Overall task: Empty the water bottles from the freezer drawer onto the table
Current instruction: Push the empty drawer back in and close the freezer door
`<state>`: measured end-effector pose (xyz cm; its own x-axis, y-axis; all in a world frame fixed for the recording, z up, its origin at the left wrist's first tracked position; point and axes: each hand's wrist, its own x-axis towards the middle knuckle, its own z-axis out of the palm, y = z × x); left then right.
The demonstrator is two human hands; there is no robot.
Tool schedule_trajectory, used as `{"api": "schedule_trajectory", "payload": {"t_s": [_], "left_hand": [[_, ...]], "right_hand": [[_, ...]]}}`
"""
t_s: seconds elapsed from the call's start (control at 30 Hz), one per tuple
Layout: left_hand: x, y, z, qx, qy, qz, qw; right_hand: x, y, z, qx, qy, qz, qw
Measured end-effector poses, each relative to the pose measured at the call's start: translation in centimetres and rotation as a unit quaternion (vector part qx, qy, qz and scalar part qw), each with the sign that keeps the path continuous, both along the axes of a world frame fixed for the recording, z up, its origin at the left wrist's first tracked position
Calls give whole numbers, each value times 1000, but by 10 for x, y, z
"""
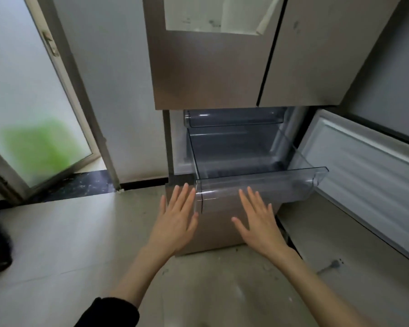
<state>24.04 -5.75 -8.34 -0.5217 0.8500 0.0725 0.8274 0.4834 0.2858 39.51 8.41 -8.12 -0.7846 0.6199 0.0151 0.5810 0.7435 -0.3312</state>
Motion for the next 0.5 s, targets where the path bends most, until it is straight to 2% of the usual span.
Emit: {"api": "schedule_trajectory", "payload": {"t_s": [0.13,0.3,0.4,0.5], "left_hand": [[9,67,-14,-28,-12,-34,999],[19,133,-22,-60,3,-66,996],[24,162,-34,-78,22,-37,996],[27,172,-54,-68,93,4,993]], "right_hand": [[6,60,-20,0,-38,-38,999],[15,129,-32,26,-43,-64,997],[22,161,-40,52,-54,-62,995],[28,182,-49,78,-99,-26,992]]}}
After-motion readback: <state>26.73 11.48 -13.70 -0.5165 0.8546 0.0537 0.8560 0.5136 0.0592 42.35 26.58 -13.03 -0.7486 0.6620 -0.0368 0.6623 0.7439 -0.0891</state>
